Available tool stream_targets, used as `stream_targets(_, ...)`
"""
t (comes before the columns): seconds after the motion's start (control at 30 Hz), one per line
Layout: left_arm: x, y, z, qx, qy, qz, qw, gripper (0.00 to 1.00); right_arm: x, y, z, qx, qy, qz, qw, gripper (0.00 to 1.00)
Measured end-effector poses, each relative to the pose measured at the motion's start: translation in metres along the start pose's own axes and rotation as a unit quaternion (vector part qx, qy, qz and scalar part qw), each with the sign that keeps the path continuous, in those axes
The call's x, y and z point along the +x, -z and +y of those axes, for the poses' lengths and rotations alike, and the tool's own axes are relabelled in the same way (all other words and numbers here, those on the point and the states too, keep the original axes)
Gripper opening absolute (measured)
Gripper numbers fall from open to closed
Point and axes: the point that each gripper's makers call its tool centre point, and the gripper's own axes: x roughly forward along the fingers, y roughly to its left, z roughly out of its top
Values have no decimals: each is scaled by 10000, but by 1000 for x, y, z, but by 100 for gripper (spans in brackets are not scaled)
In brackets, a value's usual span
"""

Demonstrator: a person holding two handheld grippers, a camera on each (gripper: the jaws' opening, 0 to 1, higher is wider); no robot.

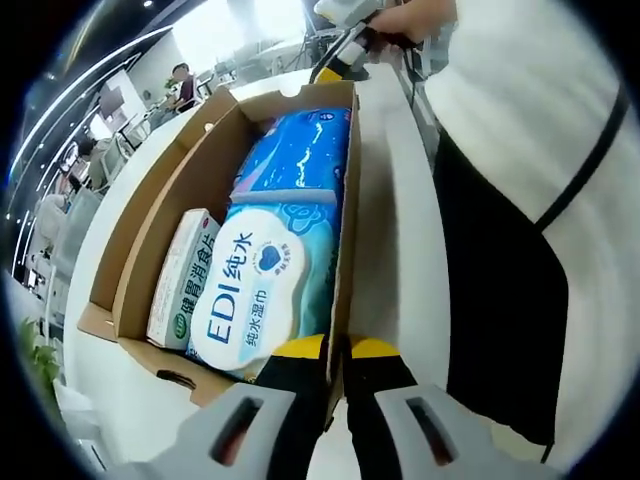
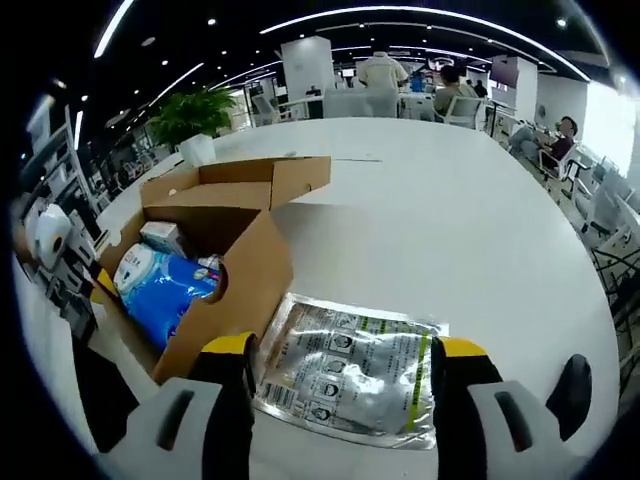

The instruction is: Operate the shoe box by opening the lid, removing the specified soft item, and placing it in the target area until the item is outside and the box remains undamaged.

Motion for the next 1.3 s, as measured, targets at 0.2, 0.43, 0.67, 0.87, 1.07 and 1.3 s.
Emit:
stream_targets(0.2,0,1,0,38,12,6,10000,6,-7,-18,4,-279,39,-325,9991,75)
stream_targets(0.43,0,1,0,83,-49,-4,10000,6,-15,-21,5,-620,106,-53,9980,59)
stream_targets(0.67,-1,0,-1,151,-26,-25,9999,6,-27,-39,1,-602,298,-189,9976,68)
stream_targets(0.87,-1,0,-1,175,-40,-41,9998,6,-34,-48,9,-728,261,-274,9966,70)
stream_targets(1.07,-1,-1,-2,304,-51,-87,9995,6,-37,-62,30,-1005,76,-340,9943,68)
stream_targets(1.3,-1,1,0,280,15,23,9996,6,-31,-58,49,-1623,-145,-76,9866,57)
